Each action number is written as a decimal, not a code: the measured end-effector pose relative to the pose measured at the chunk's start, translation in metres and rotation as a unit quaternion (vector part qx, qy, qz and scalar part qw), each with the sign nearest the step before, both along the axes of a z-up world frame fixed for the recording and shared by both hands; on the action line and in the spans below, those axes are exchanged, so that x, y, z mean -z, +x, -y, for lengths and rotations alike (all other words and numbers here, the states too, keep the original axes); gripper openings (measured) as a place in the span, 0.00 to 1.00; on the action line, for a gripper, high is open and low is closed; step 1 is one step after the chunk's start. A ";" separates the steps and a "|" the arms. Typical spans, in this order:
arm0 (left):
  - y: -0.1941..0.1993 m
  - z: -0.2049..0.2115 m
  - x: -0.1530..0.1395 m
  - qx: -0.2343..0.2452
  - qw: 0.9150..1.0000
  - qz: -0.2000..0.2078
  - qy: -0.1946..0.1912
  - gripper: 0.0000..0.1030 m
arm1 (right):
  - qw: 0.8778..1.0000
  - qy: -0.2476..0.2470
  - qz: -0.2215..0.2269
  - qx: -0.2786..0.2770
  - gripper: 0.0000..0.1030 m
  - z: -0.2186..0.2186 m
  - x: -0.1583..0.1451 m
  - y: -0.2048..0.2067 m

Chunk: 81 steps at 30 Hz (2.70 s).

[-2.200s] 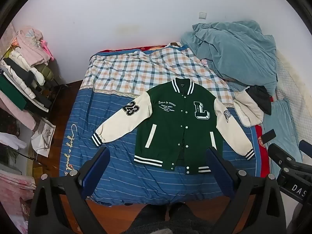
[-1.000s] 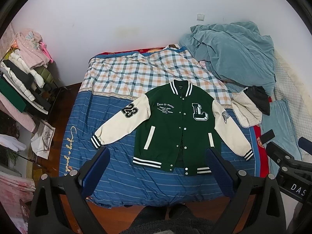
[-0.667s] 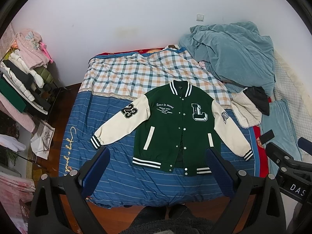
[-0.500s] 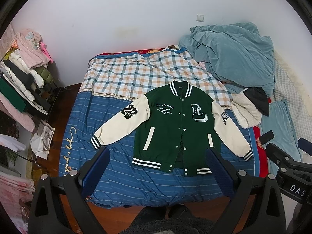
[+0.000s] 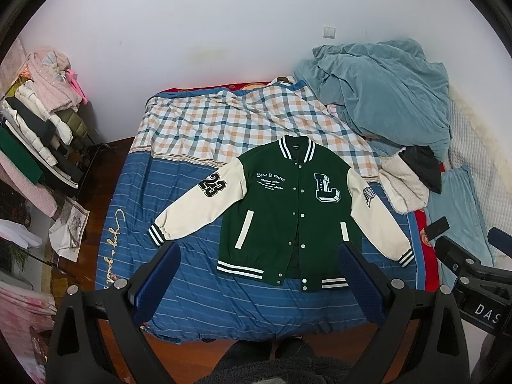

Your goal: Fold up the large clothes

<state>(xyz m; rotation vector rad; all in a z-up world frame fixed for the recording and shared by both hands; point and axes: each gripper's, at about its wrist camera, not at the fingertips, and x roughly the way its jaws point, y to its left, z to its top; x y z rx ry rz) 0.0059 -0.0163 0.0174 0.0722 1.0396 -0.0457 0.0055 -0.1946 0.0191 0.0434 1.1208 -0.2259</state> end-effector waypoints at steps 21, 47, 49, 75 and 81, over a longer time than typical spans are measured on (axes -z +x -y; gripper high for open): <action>0.002 0.000 -0.004 0.000 1.000 0.003 -0.002 0.97 | 1.000 0.001 0.001 0.001 1.00 -0.004 -0.010 0.006; 0.124 0.008 0.125 -0.001 0.998 0.065 0.017 1.00 | 0.958 0.167 0.033 0.231 0.96 0.129 0.168 0.033; 0.143 0.023 0.167 -0.008 0.998 0.043 0.033 1.00 | 0.944 0.171 0.022 0.281 0.71 0.168 0.222 0.023; 0.260 0.186 0.473 0.003 0.988 -0.088 0.130 1.00 | 0.802 0.252 0.145 0.521 0.16 0.485 0.584 0.077; 0.288 0.206 0.484 0.026 0.989 -0.081 0.121 1.00 | 0.854 0.177 0.200 0.445 0.15 0.524 0.500 0.153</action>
